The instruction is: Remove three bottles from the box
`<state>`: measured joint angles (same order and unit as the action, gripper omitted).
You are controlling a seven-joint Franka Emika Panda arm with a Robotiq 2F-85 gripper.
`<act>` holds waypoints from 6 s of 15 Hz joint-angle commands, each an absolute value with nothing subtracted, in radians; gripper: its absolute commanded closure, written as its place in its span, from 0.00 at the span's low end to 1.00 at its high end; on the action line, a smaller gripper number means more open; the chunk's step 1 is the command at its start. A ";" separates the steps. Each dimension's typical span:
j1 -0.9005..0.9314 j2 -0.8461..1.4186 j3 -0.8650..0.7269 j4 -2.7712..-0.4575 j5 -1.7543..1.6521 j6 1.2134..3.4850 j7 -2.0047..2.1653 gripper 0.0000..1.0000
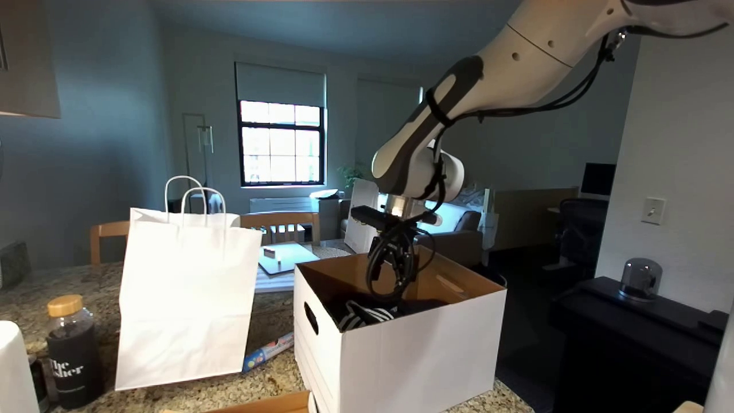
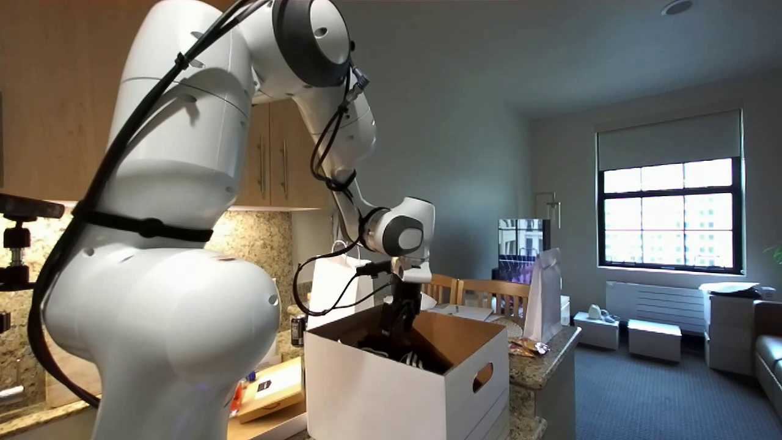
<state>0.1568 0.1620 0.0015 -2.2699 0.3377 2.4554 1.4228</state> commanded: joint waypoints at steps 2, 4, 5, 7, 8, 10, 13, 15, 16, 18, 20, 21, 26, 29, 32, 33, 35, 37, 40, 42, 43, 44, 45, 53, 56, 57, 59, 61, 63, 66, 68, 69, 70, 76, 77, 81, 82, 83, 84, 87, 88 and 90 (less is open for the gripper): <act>0.146 0.184 -0.005 -2.345 0.302 2.560 1.614 0.00; 0.148 0.209 -0.006 -2.345 0.291 2.562 1.636 0.00; 0.149 0.217 -0.004 -2.344 0.288 2.558 1.641 0.00; 0.158 0.226 -0.010 -2.344 0.256 2.554 1.668 0.00; 0.160 0.226 -0.012 -2.344 0.245 2.553 1.678 0.00; 0.161 0.231 -0.009 -2.341 0.226 2.555 1.690 0.00; 0.164 0.257 0.000 -2.318 0.213 2.559 1.680 0.00; 0.163 0.280 0.002 -2.303 0.205 2.578 1.673 0.00; 0.159 0.291 0.009 -2.298 0.223 2.600 1.656 0.00; 0.162 0.316 0.016 -2.289 0.231 2.648 1.650 0.00; 0.171 0.340 0.013 -2.285 0.221 2.684 1.665 0.00; 0.170 0.350 0.016 -2.285 0.227 2.697 1.658 0.00; 0.177 0.382 0.016 -2.275 0.231 2.721 1.654 0.00; 0.178 0.375 0.008 -2.285 0.226 2.716 1.656 0.00; 0.172 0.380 0.005 -2.285 0.228 2.708 1.649 0.00; 0.171 0.383 0.004 -2.285 0.228 2.709 1.646 0.00; 0.168 0.385 0.002 -2.287 0.229 2.707 1.642 0.00; 0.161 0.385 0.008 -2.292 0.239 2.714 1.629 0.00; 0.162 0.399 0.011 -2.283 0.241 2.715 1.626 0.00; 0.157 0.398 0.015 -2.290 0.250 2.722 1.620 0.00; 0.157 0.398 0.018 -2.294 0.254 2.728 1.618 0.00; 0.159 0.400 0.021 -2.297 0.256 2.732 1.618 0.00; 0.163 0.401 0.025 -2.304 0.257 2.741 1.618 0.00; 0.157 0.393 0.076 -2.377 0.313 2.836 1.598 0.00; 0.141 0.413 0.111 -2.373 0.357 2.861 1.561 0.00; 0.129 0.424 0.129 -2.365 0.383 2.869 1.535 0.00; 0.116 0.444 0.152 -2.357 0.418 2.886 1.502 0.00; 0.087 0.463 0.189 -2.353 0.470 2.906 1.454 0.00; 0.060 0.490 0.225 -2.339 0.522 2.916 1.400 0.00; 0.020 0.526 0.270 -2.318 0.600 2.916 1.321 0.00; -0.002 0.534 0.297 -2.325 0.666 2.928 1.264 0.00; -0.011 0.535 0.311 -2.332 0.706 2.938 1.229 0.00; -0.009 0.534 0.315 -2.342 0.741 2.944 1.198 0.00; 0.100 0.481 0.188 -2.346 0.769 2.906 1.197 0.00; 0.122 0.467 0.158 -2.348 0.748 2.891 1.214 0.00; 0.184 0.461 0.063 -2.329 0.663 2.831 1.269 0.00; 0.185 0.463 0.054 -2.322 0.647 2.812 1.275 0.00; 0.180 0.461 0.044 -2.316 0.632 2.782 1.280 0.00; 0.169 0.454 0.044 -2.310 0.623 2.750 1.276 0.00; 0.136 0.420 0.062 -2.294 0.622 2.664 1.234 0.00; 0.130 0.406 0.069 -2.292 0.623 2.638 1.224 0.00; 0.101 0.384 0.097 -2.277 0.666 2.570 1.189 0.00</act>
